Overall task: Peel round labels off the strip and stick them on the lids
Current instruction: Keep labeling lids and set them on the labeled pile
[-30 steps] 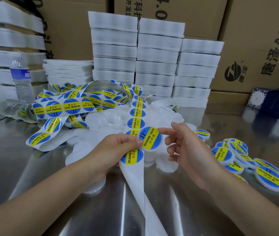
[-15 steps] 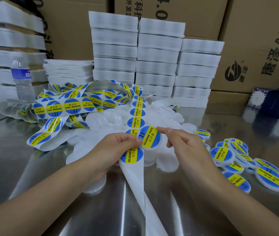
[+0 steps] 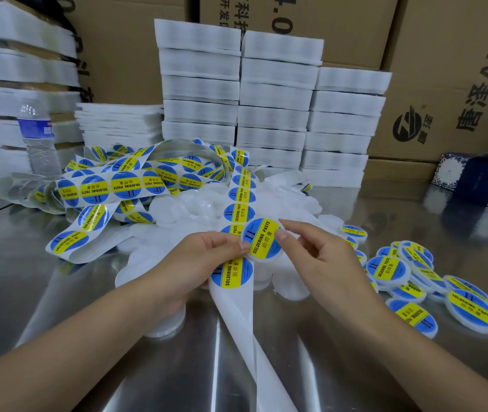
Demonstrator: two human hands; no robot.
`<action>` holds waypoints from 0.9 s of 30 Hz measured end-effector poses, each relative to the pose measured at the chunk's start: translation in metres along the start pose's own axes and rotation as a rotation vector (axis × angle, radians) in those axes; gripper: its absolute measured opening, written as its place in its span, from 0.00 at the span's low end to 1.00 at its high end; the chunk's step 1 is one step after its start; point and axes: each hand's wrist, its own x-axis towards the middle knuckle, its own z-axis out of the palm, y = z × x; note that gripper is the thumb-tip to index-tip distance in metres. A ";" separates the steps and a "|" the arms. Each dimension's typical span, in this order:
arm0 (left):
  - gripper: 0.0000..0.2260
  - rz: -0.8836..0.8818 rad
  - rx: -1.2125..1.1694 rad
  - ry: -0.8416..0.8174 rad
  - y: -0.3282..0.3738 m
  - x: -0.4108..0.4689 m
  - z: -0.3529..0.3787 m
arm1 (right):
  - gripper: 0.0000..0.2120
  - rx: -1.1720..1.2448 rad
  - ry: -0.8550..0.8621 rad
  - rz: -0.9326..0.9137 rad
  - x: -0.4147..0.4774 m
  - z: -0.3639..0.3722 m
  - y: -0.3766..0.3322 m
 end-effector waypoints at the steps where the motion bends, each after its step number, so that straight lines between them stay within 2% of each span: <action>1: 0.07 0.008 -0.008 -0.026 0.001 -0.002 0.000 | 0.15 -0.011 -0.001 -0.020 0.000 0.001 -0.001; 4: 0.11 0.008 -0.023 -0.088 0.002 -0.004 0.001 | 0.20 0.013 -0.075 -0.076 -0.003 0.002 -0.003; 7: 0.07 0.008 -0.056 -0.119 0.002 -0.005 0.003 | 0.29 0.025 -0.193 -0.096 -0.006 0.004 -0.003; 11: 0.06 0.007 -0.049 -0.166 0.002 -0.005 0.003 | 0.33 -0.068 -0.218 -0.096 -0.006 0.003 -0.001; 16: 0.10 0.005 -0.021 -0.174 -0.001 -0.005 0.001 | 0.29 -0.058 -0.227 -0.077 -0.006 0.002 -0.002; 20: 0.19 -0.014 -0.025 -0.187 -0.002 -0.005 0.002 | 0.21 -0.011 -0.234 -0.079 -0.005 0.001 -0.002; 23: 0.23 -0.039 -0.036 -0.155 -0.003 -0.003 0.000 | 0.18 -0.018 -0.234 -0.070 -0.003 0.001 0.001; 27: 0.24 -0.063 -0.048 -0.190 -0.002 -0.001 0.002 | 0.18 0.000 -0.209 -0.068 -0.001 0.001 0.002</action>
